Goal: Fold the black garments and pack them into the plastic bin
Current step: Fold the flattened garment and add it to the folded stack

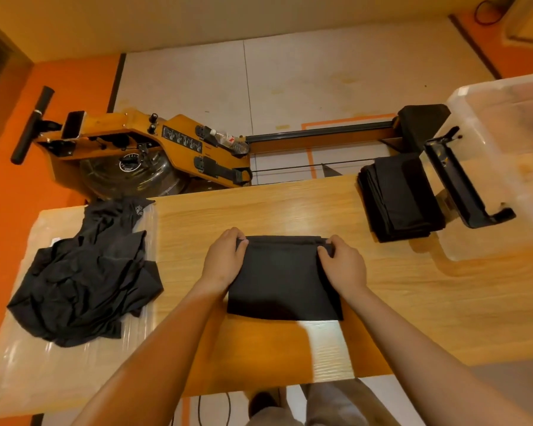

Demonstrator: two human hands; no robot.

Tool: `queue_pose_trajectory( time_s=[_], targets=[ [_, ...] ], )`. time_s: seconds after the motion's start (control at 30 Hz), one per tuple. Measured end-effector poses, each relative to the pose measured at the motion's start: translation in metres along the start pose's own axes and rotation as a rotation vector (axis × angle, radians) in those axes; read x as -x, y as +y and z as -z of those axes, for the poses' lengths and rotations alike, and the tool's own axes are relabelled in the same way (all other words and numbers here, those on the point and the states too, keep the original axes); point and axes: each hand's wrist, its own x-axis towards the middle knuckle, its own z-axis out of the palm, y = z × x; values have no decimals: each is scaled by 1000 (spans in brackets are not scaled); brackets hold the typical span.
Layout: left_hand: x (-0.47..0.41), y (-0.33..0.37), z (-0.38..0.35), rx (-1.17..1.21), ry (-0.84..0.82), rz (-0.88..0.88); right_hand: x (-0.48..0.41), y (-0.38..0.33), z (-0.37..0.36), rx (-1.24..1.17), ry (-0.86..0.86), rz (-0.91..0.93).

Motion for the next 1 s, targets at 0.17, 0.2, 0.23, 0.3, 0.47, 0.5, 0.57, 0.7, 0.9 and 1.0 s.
queue_pose_trajectory(
  time_s=[0.17,0.2,0.23,0.3,0.47,0.5,0.57,0.7,0.9,1.0],
  targets=[
    [-6,2,-3,-115,22,-45,-6,-4,2,88,-32,24],
    [-6,4,-5,-142,27,-34,-8,-7,3,128,-51,18],
    [-5,6,-7,-184,41,-15,-10,-10,6,181,-66,16],
    [-1,12,-9,-303,129,31,-11,-17,12,288,-55,32],
    [31,32,-29,-312,348,99,6,-24,3,285,210,521],
    [40,35,-40,-322,315,53,9,-24,-6,302,158,636],
    [57,35,-61,-364,220,-23,13,-18,-27,407,6,787],
    [69,18,-71,-378,126,-12,8,2,-44,545,-154,769],
    [46,0,-55,-498,-20,-142,32,-1,-52,501,-70,488],
    [20,-11,-27,-540,-181,-310,58,11,-56,505,-42,433]
  ],
)
